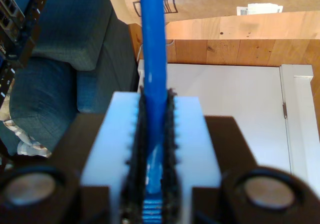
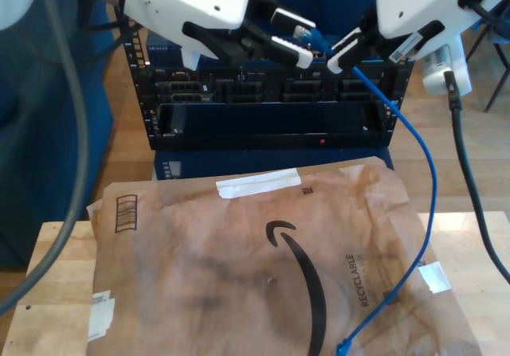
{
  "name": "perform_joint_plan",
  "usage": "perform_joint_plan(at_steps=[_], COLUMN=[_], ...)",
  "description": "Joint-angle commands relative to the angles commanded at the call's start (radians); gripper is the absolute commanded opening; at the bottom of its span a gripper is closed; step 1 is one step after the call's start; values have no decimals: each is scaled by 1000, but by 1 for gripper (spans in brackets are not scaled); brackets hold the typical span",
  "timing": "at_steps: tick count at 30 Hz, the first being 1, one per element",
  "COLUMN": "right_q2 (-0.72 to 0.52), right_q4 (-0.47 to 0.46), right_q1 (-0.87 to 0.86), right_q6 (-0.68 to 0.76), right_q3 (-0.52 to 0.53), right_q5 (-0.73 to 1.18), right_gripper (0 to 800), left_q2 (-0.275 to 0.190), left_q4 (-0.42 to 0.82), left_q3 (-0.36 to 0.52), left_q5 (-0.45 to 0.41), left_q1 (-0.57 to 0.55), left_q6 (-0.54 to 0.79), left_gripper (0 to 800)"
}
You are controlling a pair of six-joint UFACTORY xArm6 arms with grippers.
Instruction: Grab the cable and plug it in
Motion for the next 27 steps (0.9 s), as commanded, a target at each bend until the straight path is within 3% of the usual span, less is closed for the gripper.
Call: perform_joint_plan(at_steps=[8, 16, 19, 24, 25, 27], right_q2=[0, 0, 0, 0, 0, 2], right_q4=[0, 0, 0, 0, 0, 0], right_q1=[11, 11, 12, 15, 15, 17], right_q6=[0, 0, -2, -2, -2, -5], right_q3=[0, -2, 0, 0, 0, 2], right_q5=[-2, 0, 0, -2, -2, 3], right_gripper=[1, 1, 1, 4, 60, 529], left_q2=[0, 0, -2, -3, -3, -3], left_q4=[-3, -3, -3, -18, -32, -48], left_q3=[2, 3, 11, 20, 18, 18], left_q5=[-6, -6, -6, 3, 3, 5], left_q1=[2, 3, 3, 3, 3, 3], left_q6=[21, 29, 29, 58, 60, 64], left_gripper=[286, 149, 53, 16, 3, 3])
